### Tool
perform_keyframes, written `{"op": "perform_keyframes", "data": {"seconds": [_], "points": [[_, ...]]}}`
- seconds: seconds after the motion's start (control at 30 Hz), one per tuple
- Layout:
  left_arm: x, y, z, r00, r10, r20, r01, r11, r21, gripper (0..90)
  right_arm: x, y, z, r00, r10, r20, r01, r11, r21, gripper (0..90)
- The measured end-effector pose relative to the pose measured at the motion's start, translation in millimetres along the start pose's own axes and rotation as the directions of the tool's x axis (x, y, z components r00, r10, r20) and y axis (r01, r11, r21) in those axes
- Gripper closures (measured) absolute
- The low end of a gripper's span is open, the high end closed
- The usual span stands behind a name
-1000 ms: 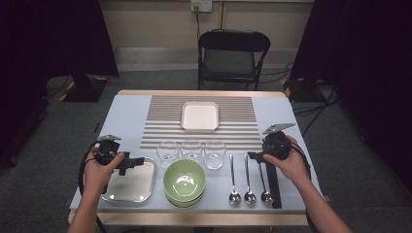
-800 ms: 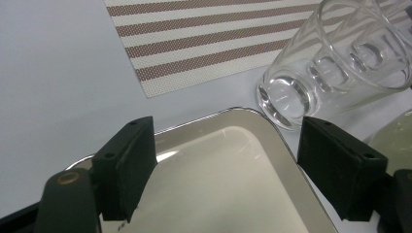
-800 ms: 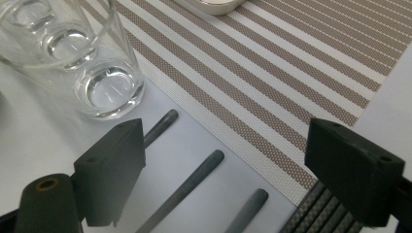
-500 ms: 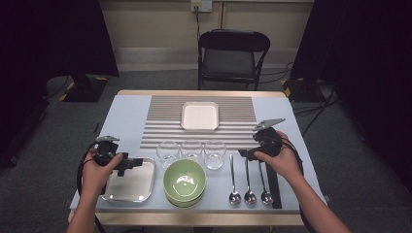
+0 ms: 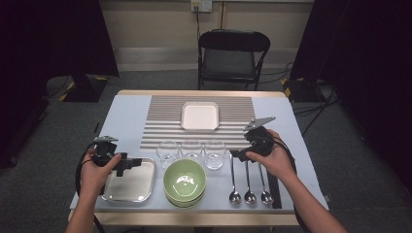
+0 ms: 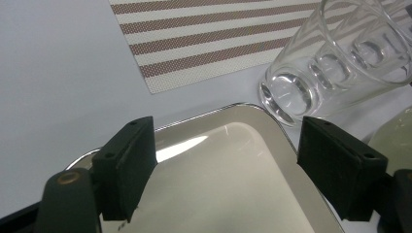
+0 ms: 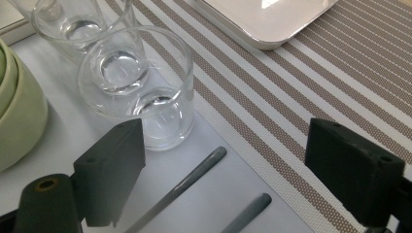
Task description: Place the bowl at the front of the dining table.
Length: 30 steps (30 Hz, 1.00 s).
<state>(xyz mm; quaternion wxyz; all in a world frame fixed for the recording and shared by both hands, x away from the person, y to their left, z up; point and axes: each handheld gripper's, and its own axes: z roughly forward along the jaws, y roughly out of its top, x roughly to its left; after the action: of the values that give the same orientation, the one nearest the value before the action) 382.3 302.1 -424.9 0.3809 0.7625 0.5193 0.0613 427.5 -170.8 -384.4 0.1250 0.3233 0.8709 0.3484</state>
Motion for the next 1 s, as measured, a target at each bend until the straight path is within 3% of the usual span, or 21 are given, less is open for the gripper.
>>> {"op": "perform_keyframes", "data": {"seconds": [0.43,1.0], "points": [[0.4,-0.6,-0.4,1.0000,0.001,-0.001,-0.001,1.0000,0.002,22.0,14.0,17.6,3.5,0.9984,-0.037,-0.042,0.037,0.999,0.000,13.7],[-0.6,-0.2,2.5,1.0000,0.005,0.000,-0.005,1.0000,0.005,22.0,26.1,36.5,8.0,0.9961,-0.071,-0.051,0.071,0.997,-0.001,13.8]]}}
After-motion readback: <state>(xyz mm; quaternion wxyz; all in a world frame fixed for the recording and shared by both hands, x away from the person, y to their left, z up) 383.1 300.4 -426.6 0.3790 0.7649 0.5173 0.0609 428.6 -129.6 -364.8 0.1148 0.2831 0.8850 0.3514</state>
